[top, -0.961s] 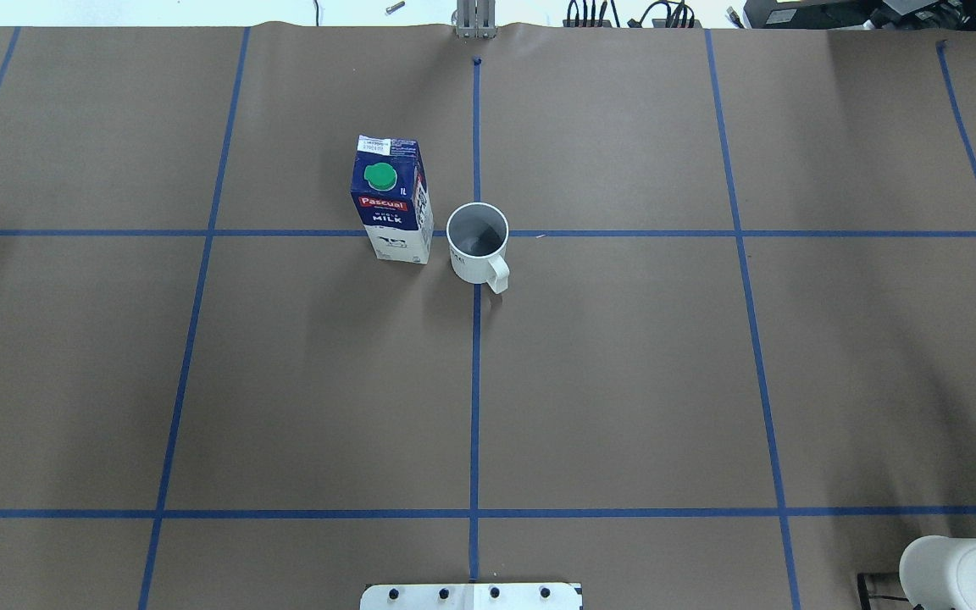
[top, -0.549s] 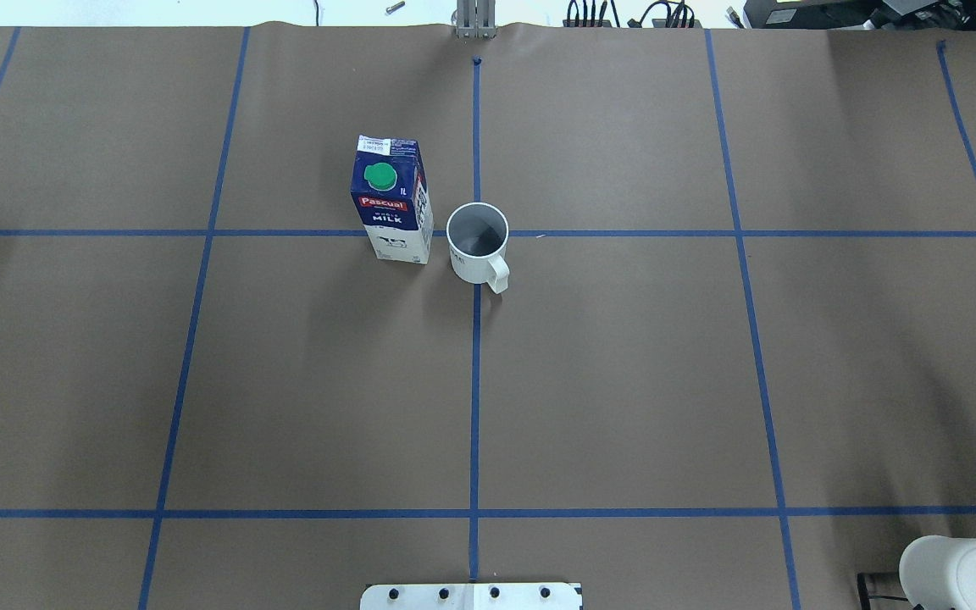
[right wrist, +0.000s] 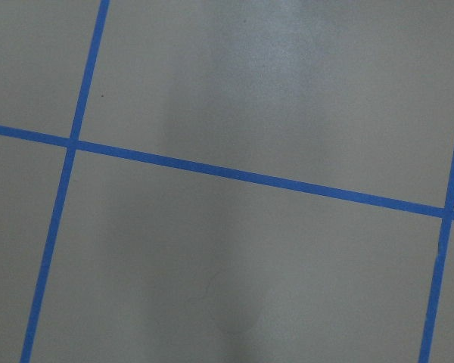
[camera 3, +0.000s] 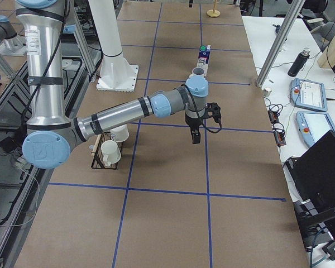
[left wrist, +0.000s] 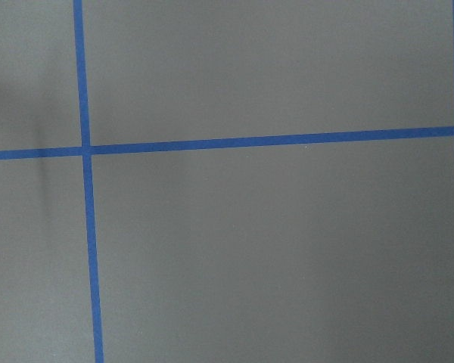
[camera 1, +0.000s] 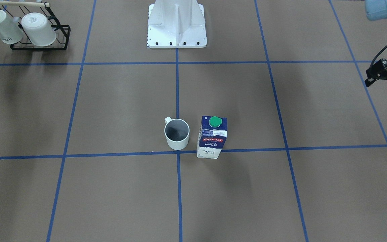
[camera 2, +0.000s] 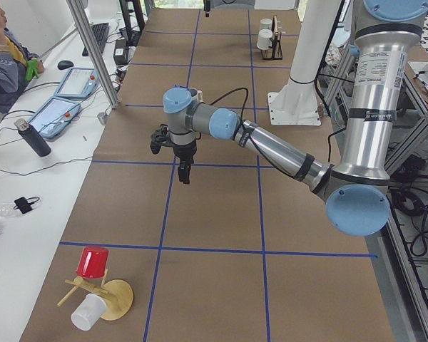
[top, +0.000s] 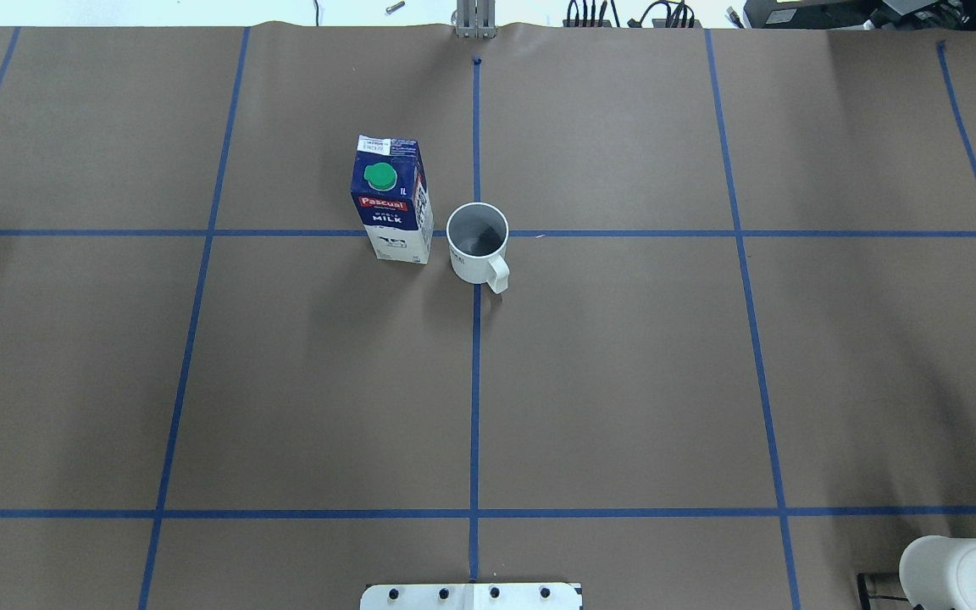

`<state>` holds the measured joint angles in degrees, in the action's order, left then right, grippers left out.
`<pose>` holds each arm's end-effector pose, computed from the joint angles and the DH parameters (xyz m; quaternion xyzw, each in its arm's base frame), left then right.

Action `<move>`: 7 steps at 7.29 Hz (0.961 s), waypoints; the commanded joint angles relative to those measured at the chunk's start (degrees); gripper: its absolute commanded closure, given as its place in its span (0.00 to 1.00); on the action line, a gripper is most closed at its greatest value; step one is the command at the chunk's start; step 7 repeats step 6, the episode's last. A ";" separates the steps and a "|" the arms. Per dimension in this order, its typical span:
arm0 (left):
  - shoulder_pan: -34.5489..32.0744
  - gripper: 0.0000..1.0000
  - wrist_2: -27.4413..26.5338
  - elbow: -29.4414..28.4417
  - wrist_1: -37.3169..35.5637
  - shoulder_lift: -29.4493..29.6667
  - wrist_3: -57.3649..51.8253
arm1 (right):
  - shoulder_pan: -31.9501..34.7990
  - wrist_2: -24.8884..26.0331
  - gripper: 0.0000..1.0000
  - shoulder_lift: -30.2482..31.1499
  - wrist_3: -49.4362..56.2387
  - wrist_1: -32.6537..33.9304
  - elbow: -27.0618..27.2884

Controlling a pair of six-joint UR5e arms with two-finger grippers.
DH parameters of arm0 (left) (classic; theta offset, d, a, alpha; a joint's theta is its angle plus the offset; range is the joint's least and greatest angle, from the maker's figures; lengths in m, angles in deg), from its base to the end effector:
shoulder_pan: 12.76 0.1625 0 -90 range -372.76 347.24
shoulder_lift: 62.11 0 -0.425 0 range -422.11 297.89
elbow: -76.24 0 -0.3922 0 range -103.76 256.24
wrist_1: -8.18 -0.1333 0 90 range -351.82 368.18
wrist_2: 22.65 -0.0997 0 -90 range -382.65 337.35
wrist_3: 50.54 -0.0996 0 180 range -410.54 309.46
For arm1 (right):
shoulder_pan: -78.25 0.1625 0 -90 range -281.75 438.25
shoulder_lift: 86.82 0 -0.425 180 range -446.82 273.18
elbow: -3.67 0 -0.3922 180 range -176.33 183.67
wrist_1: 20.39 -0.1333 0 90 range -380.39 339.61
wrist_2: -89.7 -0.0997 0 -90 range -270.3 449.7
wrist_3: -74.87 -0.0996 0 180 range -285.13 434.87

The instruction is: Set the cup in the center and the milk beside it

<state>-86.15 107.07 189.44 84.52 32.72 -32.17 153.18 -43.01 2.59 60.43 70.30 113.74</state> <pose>0.0755 -0.4967 0.4512 0.0109 0.3568 0.0282 0.9337 -0.0639 -0.4903 0.4838 0.0648 -0.3879 -0.0682 0.9169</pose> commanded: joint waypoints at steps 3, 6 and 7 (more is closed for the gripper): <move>0.00 0.02 0.09 -0.09 1.44 0.00 0.00 | 0.05 0.08 0.00 -0.63 -0.41 2.65 0.23; 0.00 0.02 2.01 -0.69 3.37 0.17 -0.09 | 1.10 0.08 0.00 -0.20 -0.41 2.65 -0.03; 0.00 0.02 2.01 -0.69 3.37 0.17 -0.09 | 1.10 0.08 0.00 -0.20 -0.41 2.65 -0.03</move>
